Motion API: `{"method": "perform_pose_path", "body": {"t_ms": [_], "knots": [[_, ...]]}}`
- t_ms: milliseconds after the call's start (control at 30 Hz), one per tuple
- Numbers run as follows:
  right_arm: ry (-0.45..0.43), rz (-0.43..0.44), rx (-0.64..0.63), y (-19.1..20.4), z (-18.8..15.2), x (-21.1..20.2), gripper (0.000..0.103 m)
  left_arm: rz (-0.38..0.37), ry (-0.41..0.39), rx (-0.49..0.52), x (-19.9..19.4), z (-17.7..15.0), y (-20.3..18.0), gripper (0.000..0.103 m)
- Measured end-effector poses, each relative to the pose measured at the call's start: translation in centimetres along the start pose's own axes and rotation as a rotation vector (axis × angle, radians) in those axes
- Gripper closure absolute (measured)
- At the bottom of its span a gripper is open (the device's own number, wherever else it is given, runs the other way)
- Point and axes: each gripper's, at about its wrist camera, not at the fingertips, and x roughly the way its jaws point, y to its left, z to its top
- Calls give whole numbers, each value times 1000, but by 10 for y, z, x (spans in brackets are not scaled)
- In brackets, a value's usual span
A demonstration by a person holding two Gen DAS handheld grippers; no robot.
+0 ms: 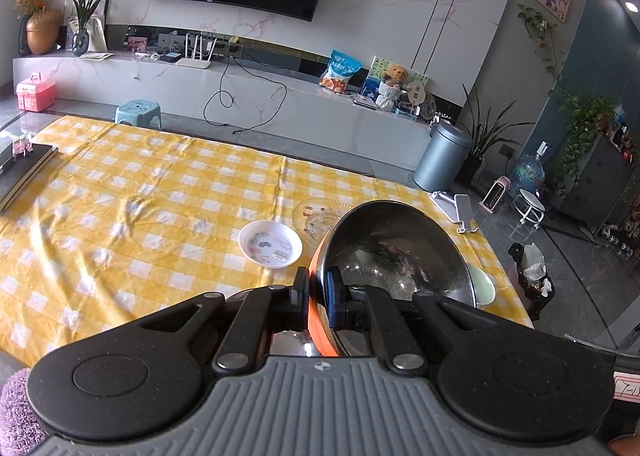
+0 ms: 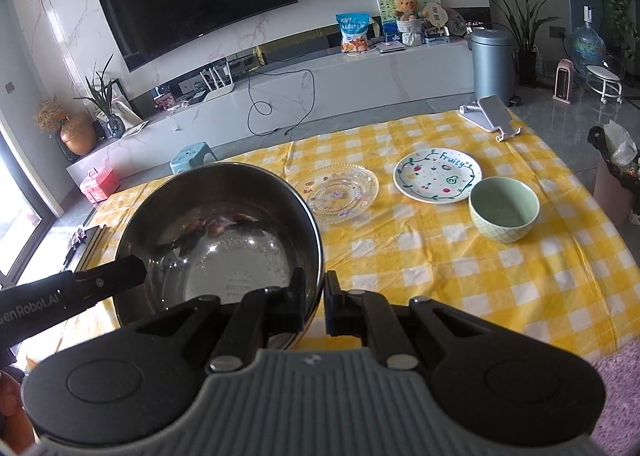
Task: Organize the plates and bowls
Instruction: 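Carry the orange bowl with both grippers and lower it into the blue bowl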
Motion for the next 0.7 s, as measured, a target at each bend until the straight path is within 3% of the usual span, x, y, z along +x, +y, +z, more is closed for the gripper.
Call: {"method": "perform_pose_path", "body": {"t_ms": [700], "knots": [[208,0,-115,40,-9,81,97,87,214,-82,40,-17,61,93]]}}
